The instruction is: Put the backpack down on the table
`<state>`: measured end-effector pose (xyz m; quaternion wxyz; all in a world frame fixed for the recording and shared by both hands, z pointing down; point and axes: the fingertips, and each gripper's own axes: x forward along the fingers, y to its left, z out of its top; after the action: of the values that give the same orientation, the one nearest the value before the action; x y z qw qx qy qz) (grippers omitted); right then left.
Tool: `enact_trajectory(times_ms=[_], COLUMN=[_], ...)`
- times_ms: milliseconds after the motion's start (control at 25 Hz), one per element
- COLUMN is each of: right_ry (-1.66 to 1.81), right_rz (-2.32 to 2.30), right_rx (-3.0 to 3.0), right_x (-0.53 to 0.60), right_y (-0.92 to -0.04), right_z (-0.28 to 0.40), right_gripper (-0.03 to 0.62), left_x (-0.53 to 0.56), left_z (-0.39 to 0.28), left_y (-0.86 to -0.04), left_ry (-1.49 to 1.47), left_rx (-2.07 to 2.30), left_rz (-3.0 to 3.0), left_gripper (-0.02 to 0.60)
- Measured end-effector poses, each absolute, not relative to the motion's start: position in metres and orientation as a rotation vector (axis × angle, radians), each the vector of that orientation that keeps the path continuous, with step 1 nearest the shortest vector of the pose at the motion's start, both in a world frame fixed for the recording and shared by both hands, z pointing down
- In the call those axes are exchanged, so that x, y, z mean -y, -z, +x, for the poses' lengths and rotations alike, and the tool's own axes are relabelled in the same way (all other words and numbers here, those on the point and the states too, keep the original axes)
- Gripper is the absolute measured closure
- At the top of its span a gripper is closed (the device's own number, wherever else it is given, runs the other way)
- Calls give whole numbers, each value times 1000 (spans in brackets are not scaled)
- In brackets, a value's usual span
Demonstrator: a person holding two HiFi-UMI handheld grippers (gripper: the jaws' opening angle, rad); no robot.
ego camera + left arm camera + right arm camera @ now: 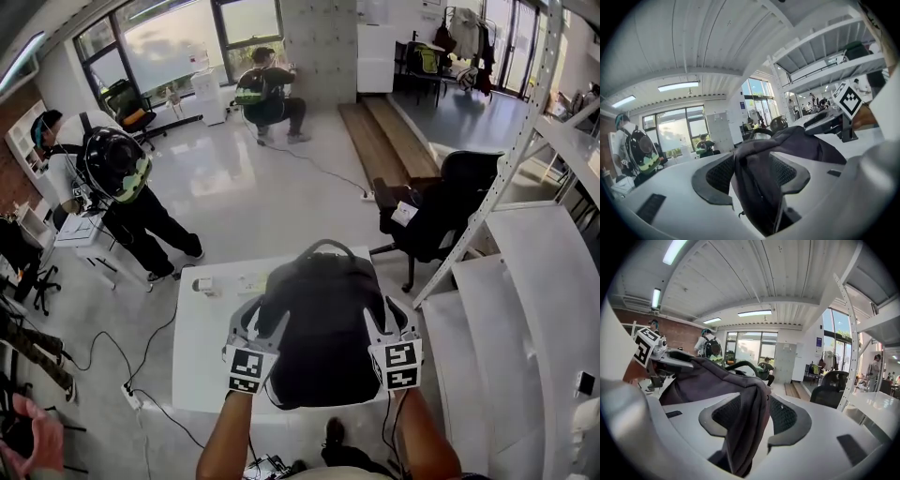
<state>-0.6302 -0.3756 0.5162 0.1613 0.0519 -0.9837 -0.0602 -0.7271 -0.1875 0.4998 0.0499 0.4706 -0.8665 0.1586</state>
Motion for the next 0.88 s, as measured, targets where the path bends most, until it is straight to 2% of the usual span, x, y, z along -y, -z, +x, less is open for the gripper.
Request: enact_trajectory(times_ms=[200,560,680,880], right_ry=[192,211,222,269], right_rz=[165,125,88,1], right_rx=[2832,2928,2975,3025], right_x=[372,334,312,260], right_y=[-502,-460,-439,-409], right_z=[-620,-591,-575,-549], right_gripper=[424,429,504,554], left_x=[178,158,142,106], left_z=[-718,-664,-641,-600], left_y=[-467,-416,-400,-370], left_ry=[-546,-502,-455,-401], left_rx=[2710,2754,2753,2771], left_rz=[1452,1599,1652,1744], left_gripper=[359,371,404,487])
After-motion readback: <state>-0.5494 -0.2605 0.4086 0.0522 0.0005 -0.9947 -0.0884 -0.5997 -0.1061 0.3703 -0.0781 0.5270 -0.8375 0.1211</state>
